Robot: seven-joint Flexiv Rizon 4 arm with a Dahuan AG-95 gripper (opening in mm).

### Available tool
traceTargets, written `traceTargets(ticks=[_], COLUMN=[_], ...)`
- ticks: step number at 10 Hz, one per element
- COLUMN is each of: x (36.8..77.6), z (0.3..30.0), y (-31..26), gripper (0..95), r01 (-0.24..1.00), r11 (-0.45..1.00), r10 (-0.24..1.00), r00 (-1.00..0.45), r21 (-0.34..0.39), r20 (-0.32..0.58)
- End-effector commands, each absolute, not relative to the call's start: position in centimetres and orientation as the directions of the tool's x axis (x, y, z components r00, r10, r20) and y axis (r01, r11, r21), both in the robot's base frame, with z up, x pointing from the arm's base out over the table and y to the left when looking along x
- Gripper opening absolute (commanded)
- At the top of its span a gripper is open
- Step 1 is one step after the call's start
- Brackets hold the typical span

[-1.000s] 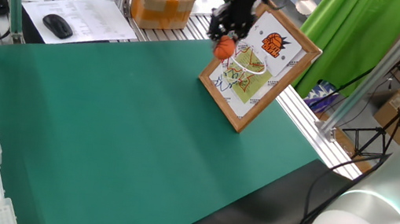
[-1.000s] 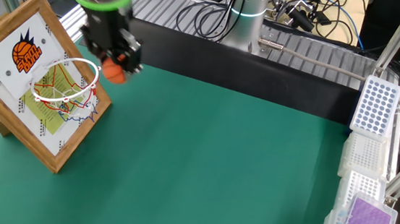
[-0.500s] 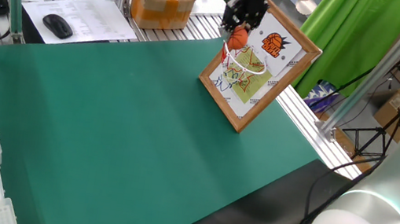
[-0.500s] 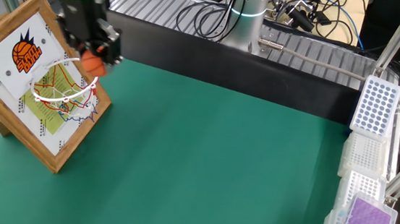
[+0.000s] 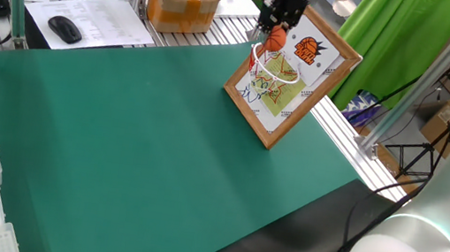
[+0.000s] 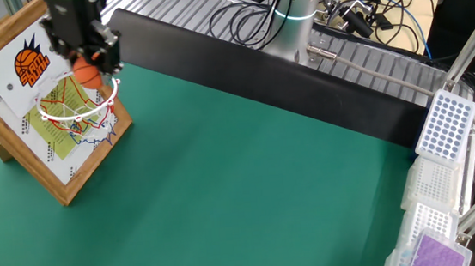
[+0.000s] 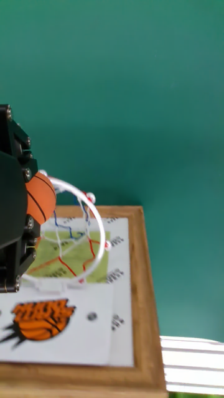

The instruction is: Grab a basketball, release it and shoot it into the basket

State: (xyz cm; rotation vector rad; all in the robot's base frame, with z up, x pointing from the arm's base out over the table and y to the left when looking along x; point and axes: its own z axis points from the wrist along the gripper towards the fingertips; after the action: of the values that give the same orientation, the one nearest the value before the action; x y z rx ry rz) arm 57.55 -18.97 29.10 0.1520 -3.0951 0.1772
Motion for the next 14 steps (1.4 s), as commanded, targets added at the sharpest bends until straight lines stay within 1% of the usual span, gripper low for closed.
traceTargets(ticks=[1, 2, 4, 9, 10, 11, 13, 14], x=[57.7, 57.7, 57.8, 57.9, 57.9, 57.9, 57.9, 57.8], z=[28.9, 28.9, 28.8, 28.5, 28.5, 28.4, 28.3, 28.3], y=[-19.6, -19.8, -20.3, -20.7, -20.7, -20.6, -20.4, -20.2], gripper=[19.0, 19.0, 57.0, 57.0, 19.0, 0.0, 0.0, 0.0], r01=[-0.107, -0.111, -0.116, -0.123, -0.137, -0.137, -0.123, -0.112], r11=[0.988, 0.987, 0.987, 0.986, 0.985, 0.985, 0.988, 0.99], r10=[-0.103, -0.107, -0.112, -0.119, -0.133, -0.134, -0.119, -0.109], r00=[-0.994, -0.993, -0.993, -0.992, -0.99, -0.99, -0.992, -0.993], r21=[-0.113, -0.113, -0.113, -0.111, -0.104, -0.101, -0.097, -0.082], r20=[0.044, 0.041, 0.04, 0.042, 0.042, 0.041, 0.039, 0.039])
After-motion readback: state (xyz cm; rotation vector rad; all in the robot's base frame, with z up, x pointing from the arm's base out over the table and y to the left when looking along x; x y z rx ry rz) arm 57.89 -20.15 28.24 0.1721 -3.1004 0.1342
